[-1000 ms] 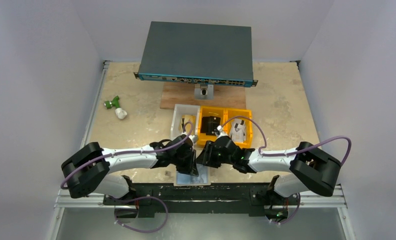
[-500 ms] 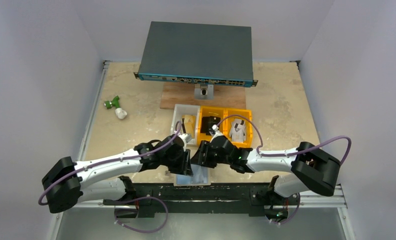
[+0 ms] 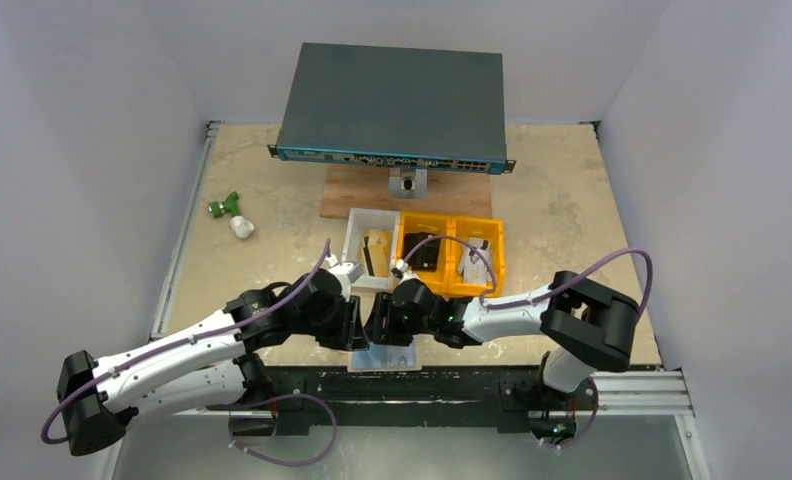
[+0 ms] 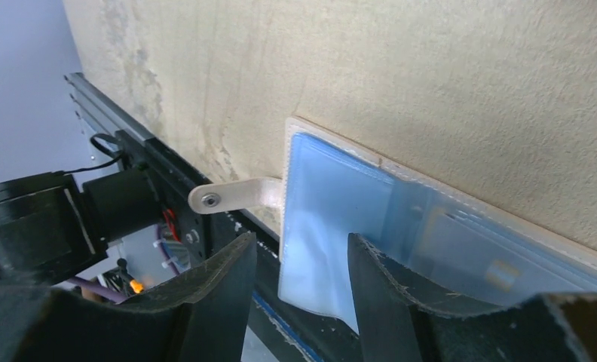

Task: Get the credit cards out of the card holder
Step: Remove the credit card from the card holder.

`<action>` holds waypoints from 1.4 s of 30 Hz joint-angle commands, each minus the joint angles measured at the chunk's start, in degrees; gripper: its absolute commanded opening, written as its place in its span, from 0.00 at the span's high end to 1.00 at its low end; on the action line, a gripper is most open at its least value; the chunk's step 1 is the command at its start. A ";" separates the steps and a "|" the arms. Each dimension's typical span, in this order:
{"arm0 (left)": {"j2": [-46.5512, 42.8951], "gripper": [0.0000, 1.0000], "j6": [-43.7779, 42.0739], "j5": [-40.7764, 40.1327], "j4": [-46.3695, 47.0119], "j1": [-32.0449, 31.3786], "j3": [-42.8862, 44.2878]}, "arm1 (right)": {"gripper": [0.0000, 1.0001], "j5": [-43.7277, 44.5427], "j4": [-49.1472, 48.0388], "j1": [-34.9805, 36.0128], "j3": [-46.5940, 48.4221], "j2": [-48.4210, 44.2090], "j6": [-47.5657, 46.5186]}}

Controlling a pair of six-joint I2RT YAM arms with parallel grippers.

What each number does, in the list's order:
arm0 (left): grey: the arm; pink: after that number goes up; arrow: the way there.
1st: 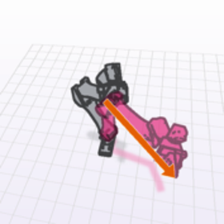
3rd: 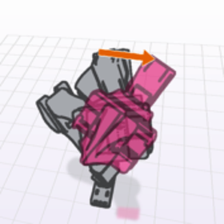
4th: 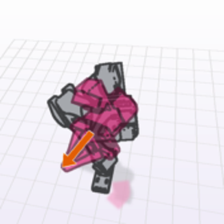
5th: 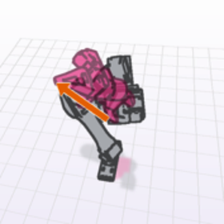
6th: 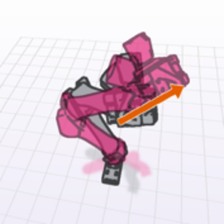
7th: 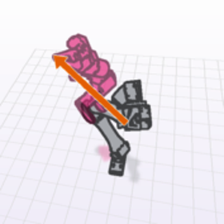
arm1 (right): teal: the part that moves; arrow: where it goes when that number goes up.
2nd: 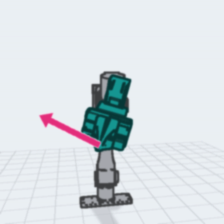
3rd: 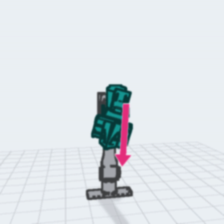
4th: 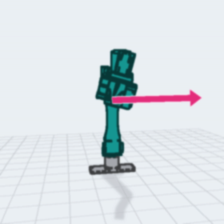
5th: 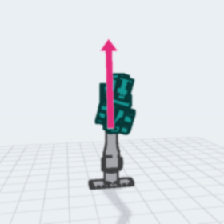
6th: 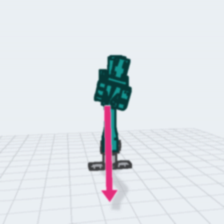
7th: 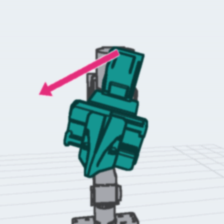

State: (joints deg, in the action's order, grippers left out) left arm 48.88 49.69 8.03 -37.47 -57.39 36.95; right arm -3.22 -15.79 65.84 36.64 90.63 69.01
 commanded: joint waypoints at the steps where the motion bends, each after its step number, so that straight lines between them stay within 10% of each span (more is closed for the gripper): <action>1: -0.66 0.72 -1.45 -0.88 -2.10 0.34 1.87 | 0.52 -0.09 -1.98 0.42 2.24 2.16 1.64; 25: 13.62 0.81 -0.79 3.52 10.74 0.29 2.27 | 0.45 13.06 20.90 0.16 -6.11 -22.87 4.83; 42: 30.90 1.00 -1.00 4.15 19.45 0.26 3.20 | 0.67 10.57 20.38 0.09 -13.64 -28.90 6.34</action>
State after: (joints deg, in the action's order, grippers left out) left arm 78.46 49.69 12.64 -20.62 -57.39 38.89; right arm 7.55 5.91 66.00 23.53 61.84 74.56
